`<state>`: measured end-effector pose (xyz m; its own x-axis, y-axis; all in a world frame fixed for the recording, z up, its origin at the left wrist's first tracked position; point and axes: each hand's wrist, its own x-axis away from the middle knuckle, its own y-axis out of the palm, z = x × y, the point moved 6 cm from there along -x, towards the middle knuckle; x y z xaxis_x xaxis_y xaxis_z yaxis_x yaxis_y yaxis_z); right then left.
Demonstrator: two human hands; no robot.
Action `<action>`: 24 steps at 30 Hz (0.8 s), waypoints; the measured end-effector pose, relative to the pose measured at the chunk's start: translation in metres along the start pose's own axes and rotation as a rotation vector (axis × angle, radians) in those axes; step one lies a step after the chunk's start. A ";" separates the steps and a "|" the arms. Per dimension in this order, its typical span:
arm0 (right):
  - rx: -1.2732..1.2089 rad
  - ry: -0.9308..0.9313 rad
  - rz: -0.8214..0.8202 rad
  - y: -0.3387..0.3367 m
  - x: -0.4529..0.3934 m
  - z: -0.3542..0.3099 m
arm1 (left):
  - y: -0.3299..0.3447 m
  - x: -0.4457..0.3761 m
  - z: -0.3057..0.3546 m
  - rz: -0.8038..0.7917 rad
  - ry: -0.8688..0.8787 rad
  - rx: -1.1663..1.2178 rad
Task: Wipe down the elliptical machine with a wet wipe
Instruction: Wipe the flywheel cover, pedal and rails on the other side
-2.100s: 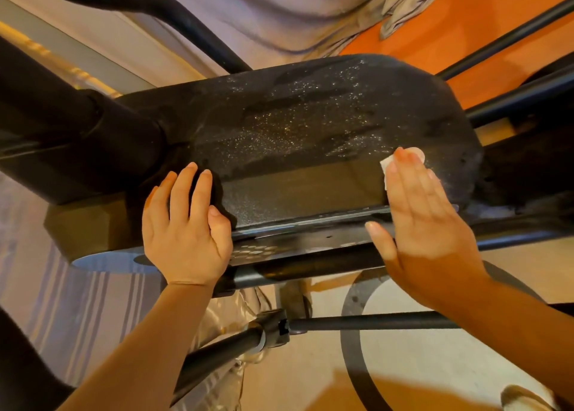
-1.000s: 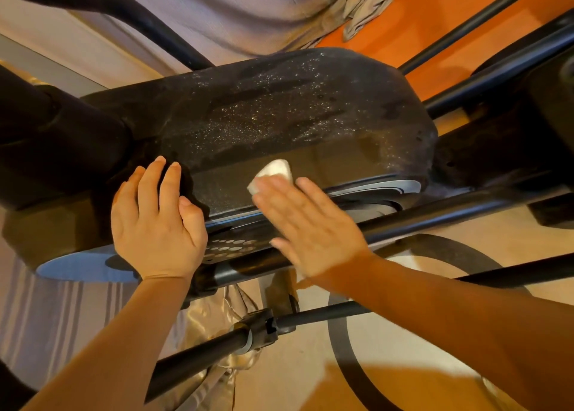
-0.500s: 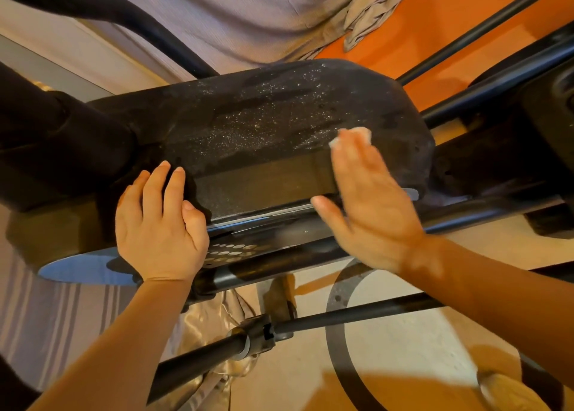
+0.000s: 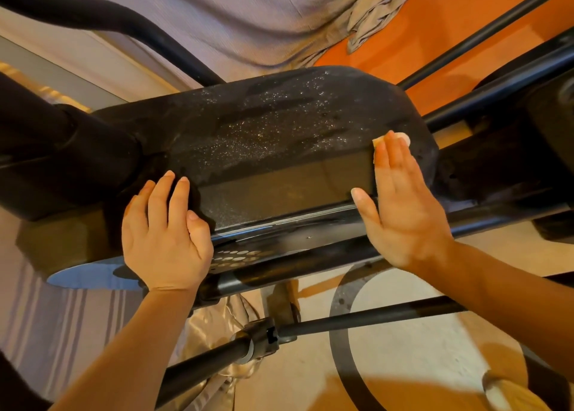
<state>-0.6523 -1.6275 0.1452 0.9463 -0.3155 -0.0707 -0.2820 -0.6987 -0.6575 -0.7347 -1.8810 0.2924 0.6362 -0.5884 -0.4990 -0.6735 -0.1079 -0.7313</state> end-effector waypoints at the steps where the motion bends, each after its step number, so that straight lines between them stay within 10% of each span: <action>1: 0.007 -0.008 0.052 0.000 0.001 -0.007 | 0.000 0.000 0.000 0.003 -0.001 0.001; 9: -0.057 -0.366 0.055 0.016 0.033 -0.024 | -0.002 0.001 0.000 0.028 0.015 0.005; 18: -0.227 0.055 0.054 0.003 0.012 0.022 | -0.002 0.000 0.002 0.037 0.026 0.003; 24: -0.038 -0.295 -0.029 -0.003 -0.026 -0.059 | -0.003 -0.002 0.004 0.039 0.018 0.004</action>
<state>-0.6858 -1.6548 0.1934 0.9576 -0.0985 -0.2706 -0.2544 -0.7298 -0.6346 -0.7324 -1.8768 0.2938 0.6029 -0.6065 -0.5184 -0.6958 -0.0818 -0.7135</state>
